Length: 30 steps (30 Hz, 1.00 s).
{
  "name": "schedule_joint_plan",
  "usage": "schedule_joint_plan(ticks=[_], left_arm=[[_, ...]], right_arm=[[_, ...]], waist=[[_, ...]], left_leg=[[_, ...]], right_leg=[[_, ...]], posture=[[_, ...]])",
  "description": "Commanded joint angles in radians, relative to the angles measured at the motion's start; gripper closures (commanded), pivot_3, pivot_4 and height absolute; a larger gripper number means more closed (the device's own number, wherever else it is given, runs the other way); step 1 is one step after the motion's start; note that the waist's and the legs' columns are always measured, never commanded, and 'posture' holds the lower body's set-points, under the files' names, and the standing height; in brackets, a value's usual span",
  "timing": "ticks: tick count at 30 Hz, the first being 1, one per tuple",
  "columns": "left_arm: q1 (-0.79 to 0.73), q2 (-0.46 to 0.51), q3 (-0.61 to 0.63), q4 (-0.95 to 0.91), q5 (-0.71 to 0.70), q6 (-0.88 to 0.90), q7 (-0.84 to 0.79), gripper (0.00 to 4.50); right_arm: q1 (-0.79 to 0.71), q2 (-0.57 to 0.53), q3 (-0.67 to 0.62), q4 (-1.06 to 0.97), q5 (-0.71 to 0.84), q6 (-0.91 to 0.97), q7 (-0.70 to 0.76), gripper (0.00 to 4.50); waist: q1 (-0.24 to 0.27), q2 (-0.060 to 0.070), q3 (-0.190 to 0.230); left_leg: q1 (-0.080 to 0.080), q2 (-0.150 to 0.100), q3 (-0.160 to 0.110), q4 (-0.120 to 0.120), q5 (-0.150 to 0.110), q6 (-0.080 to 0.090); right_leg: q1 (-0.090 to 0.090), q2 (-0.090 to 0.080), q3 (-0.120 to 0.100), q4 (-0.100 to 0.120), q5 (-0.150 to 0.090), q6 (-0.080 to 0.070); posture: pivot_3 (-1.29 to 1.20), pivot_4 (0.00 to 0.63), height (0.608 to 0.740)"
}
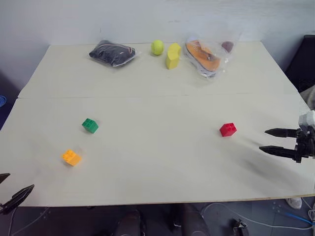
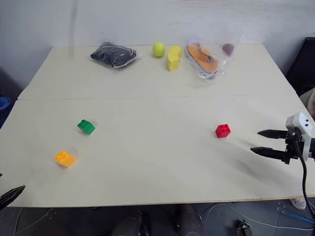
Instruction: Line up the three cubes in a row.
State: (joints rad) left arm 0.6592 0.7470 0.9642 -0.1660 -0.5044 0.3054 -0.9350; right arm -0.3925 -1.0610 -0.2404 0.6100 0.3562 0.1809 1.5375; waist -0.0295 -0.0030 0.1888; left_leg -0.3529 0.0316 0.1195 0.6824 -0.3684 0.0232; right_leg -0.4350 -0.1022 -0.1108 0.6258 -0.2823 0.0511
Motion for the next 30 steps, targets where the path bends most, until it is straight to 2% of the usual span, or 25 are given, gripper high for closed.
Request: schedule_joint_plan(ticks=[1,12,17,20,24,26,30], left_arm=[[0.008,0.021,0.046,-0.019,-0.012,0.003,-0.018,0.03],[-0.017,0.053,0.059,-0.073,-0.009,0.089,0.006,0.03],[-0.057,0.072,0.043,-0.110,-0.019,0.140,0.025,0.03],[-0.100,0.102,0.022,-0.165,-0.052,0.202,0.022,0.03],[-0.226,0.210,-0.066,-0.259,-0.138,0.303,-0.002,0.03],[-0.363,0.306,-0.172,-0.303,-0.233,0.353,-0.026,0.03],[-0.547,0.394,-0.331,-0.345,-0.319,0.393,-0.070,0.03]], right_arm=[[0.020,-0.007,-0.024,-0.058,0.029,0.029,0.002,0.00],[0.095,0.003,-0.044,-0.221,0.066,0.119,-0.080,0.00],[0.062,-0.001,-0.026,-0.230,0.058,0.116,-0.107,0.00],[-0.005,-0.012,0.014,-0.211,0.039,0.104,-0.081,0.00],[-0.197,0.000,0.127,-0.115,-0.034,0.047,-0.005,0.00],[-0.319,0.015,0.250,-0.031,-0.108,-0.081,0.056,0.00],[-0.488,0.051,0.408,0.130,-0.163,-0.238,0.077,0.00]], waist=[[0.000,0.000,0.000],[0.002,0.000,0.000],[0.002,0.000,0.000],[0.001,0.000,0.000],[0.000,0.001,0.000],[0.002,0.002,0.001],[-0.002,0.003,0.001]], left_leg=[[0.000,0.000,0.000,0.000,0.000,0.000],[0.000,0.000,0.000,0.000,0.000,0.000],[0.000,0.000,0.000,0.000,0.002,-0.003],[0.000,0.000,0.000,0.000,0.003,-0.006],[0.000,-0.001,0.001,0.000,0.005,-0.006],[0.000,-0.001,0.001,0.000,0.005,-0.007],[-0.002,-0.001,0.002,0.000,0.006,-0.008]], right_leg=[[0.000,0.000,0.000,0.000,0.000,0.000],[0.000,0.000,0.000,0.000,0.000,0.000],[0.000,0.000,0.000,0.000,0.000,0.000],[0.000,0.000,0.001,0.001,0.000,0.000],[-0.001,0.000,0.001,0.002,0.000,0.000],[-0.001,0.000,0.001,0.002,0.000,0.000],[-0.003,0.001,0.002,0.002,0.000,0.000]], posture=[[0.00,0.150,0.740],[0.00,0.150,0.740],[0.00,0.150,0.740],[0.00,0.150,0.740],[0.00,0.150,0.740],[0.00,0.150,0.740],[0.00,0.150,0.740]])
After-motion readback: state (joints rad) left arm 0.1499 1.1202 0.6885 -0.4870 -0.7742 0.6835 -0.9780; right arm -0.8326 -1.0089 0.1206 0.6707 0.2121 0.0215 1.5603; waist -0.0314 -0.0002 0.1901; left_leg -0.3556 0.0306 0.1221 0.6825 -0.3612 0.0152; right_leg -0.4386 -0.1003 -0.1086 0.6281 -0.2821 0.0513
